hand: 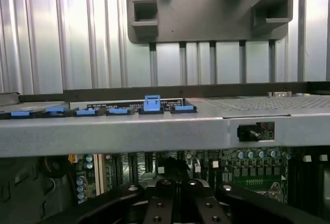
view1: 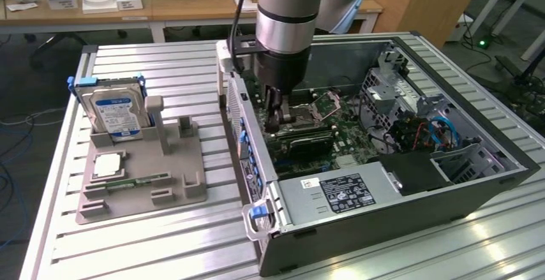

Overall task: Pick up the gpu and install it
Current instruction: 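Press down on the gpu until it lock into place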

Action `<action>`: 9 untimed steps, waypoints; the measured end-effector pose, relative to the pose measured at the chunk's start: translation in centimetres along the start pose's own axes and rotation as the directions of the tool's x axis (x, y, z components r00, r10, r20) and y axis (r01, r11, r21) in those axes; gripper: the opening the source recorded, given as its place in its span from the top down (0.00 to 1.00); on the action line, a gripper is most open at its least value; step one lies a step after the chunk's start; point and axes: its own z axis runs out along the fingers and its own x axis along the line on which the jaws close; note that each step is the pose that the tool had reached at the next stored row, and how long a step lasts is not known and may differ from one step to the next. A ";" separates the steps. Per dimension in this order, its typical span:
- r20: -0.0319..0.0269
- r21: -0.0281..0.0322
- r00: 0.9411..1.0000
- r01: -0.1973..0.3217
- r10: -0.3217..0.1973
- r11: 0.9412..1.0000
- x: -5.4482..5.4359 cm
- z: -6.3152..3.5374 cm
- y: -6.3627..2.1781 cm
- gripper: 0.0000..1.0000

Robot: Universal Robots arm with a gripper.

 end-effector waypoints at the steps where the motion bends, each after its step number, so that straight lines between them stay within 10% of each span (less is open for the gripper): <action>1: -0.005 0.000 1.000 0.000 0.000 1.000 0.0 0.00 0.25 0.89; 9: -0.017 0.001 1.000 0.000 0.000 1.000 0.1 0.31 1.73 0.89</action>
